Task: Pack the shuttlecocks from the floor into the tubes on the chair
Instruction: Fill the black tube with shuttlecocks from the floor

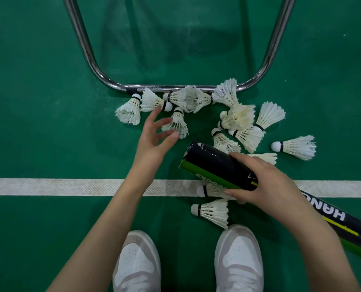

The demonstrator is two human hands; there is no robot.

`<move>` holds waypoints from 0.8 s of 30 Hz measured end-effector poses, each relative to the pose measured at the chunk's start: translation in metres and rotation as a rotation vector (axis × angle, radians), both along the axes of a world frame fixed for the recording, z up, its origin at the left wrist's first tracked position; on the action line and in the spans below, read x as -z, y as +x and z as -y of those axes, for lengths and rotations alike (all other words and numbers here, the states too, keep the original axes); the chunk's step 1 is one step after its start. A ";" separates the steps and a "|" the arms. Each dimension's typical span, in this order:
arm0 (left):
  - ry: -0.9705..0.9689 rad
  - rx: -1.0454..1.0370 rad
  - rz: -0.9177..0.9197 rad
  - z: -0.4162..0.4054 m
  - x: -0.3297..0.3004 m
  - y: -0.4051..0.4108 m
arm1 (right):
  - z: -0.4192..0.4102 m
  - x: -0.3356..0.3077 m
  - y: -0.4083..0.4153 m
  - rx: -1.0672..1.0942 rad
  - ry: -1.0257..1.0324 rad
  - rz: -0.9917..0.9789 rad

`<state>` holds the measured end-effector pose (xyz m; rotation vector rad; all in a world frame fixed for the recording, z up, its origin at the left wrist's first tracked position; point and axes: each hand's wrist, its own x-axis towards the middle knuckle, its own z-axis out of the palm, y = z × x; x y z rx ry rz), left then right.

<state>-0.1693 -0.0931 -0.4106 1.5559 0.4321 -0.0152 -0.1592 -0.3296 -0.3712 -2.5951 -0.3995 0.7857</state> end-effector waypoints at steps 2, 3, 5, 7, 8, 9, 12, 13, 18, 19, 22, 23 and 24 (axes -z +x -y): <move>0.039 0.016 -0.008 -0.003 0.004 0.008 | 0.000 0.000 0.000 0.003 0.000 -0.003; 0.065 0.030 -0.008 -0.003 0.006 0.012 | 0.000 0.000 0.000 0.001 0.001 -0.003; 0.104 0.057 -0.012 -0.004 0.010 0.018 | -0.001 0.000 -0.001 -0.003 0.002 -0.001; 0.135 0.090 -0.025 -0.003 0.014 0.024 | -0.001 0.001 -0.002 -0.004 0.007 -0.001; 0.157 0.113 -0.032 -0.002 0.015 0.027 | 0.000 0.001 -0.002 -0.004 0.009 -0.001; 0.178 0.135 -0.041 -0.002 0.018 0.029 | 0.000 0.002 -0.002 -0.004 0.010 0.000; 0.208 0.152 -0.071 -0.001 0.022 0.032 | 0.000 0.002 -0.001 -0.001 0.010 -0.007; 0.209 0.134 -0.079 -0.001 0.022 0.031 | 0.001 0.002 -0.001 0.000 0.009 -0.009; 0.210 -0.046 -0.062 -0.001 0.018 0.022 | 0.002 0.003 -0.001 0.006 0.003 -0.012; 0.193 -0.085 -0.054 -0.001 0.017 0.019 | 0.002 0.003 -0.001 0.007 0.004 -0.011; 0.180 -0.145 -0.036 0.001 0.011 0.009 | 0.002 0.004 -0.001 0.014 0.012 -0.013; 0.188 -0.146 -0.031 0.001 0.009 0.005 | 0.002 0.004 -0.001 0.013 0.014 -0.013; 0.201 -0.143 -0.027 0.000 0.008 0.002 | 0.002 0.004 -0.001 0.012 0.017 -0.013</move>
